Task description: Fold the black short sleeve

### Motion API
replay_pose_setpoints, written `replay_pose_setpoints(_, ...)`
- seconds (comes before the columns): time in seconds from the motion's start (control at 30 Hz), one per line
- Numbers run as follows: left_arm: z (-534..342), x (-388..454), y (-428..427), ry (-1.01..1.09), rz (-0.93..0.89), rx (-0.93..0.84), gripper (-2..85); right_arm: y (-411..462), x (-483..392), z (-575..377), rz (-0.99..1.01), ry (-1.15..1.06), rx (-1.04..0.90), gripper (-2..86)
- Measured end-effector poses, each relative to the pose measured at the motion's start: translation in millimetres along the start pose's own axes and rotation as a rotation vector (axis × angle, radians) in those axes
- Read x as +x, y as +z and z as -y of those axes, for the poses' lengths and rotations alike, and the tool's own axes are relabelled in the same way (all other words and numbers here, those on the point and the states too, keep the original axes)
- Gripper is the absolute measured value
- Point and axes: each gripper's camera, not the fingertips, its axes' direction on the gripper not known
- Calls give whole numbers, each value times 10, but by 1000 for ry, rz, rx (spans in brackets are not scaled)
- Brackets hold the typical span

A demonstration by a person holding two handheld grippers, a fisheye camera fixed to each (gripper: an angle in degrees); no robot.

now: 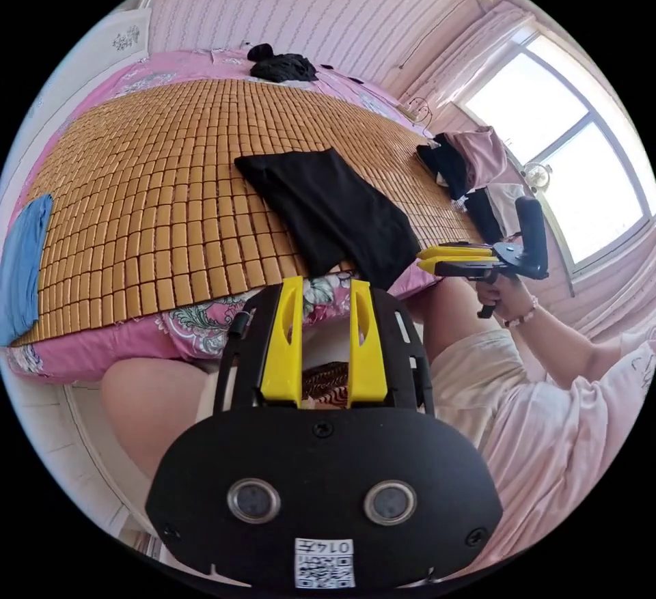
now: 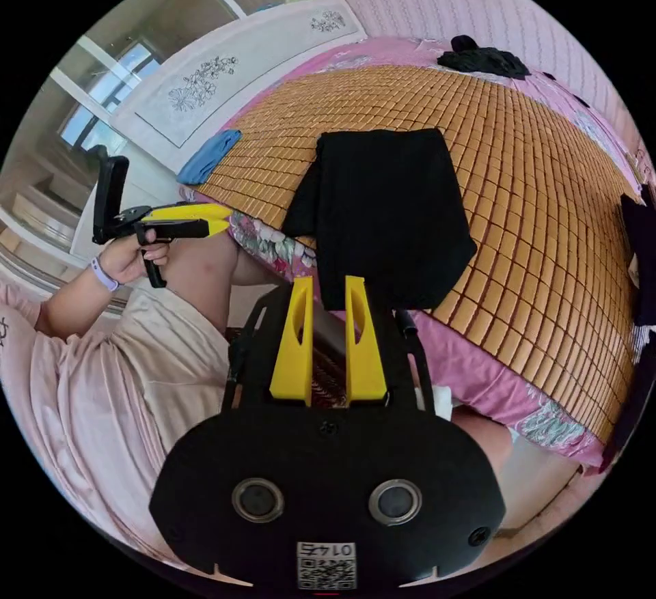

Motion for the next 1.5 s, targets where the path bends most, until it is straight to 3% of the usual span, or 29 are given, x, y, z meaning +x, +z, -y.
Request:
replay_pose_setpoints(0.17, 296, 120, 369, 74, 130, -52, 109, 560, -126, 250, -174, -32, -147, 117)
replay_pose_setpoints(0.27, 451, 64, 669, 31, 159, -138, 77, 643, -67, 274, -309, -34, -130, 65)
replay_pose_setpoints(0.4, 527, 47, 593, 43, 151, -79, 19, 406, 182, 309, -216, 31, -117, 14)
replay_pose_setpoints(0.47, 540, 37, 420, 59, 122, -50, 11, -121, 454, 268, -27, 77, 48, 6)
replay_pose_setpoints(0.6, 653, -89, -144, 72, 55, 70, 1, -794, 1022, 199, 121, 191, 210, 8)
replay_pose_setpoints(0.7, 820, -175, -342, 44, -6, 71, -1, -758, 1022, 299, 139, 161, 182, 32)
replay_pose_setpoints(0.77, 895, -147, -449, 44, -40, 94, -1, -540, 807, 455, 225, 126, 149, 126)
replay_pose_setpoints(0.83, 971, -47, -546, 79, -77, 109, -2, -375, 700, 617, 281, 125, 117, 131)
replay_pose_setpoints(0.97, 1125, 231, -754, 193, -72, 114, -3, -384, 873, 899, 183, 206, 119, 58)
replay_pose_setpoints(1.07, 1202, 194, -983, 213, -44, 141, -3, -805, 1209, 950, 270, 196, 207, 22)
replay_pose_setpoints(1.27, 1452, -59, -1537, 195, -20, 216, -2, -1732, 2246, 747, 452, 366, 457, 9)
replay_pose_setpoints(1.4, 1933, -213, -1780, 136, -47, 393, 8, -1997, 2694, 553, 388, 498, 541, 7)
replay_pose_setpoints(1.5, 2306, -444, -1652, 30, -95, 430, 36, -2011, 2997, 378, 320, 638, 579, 9)
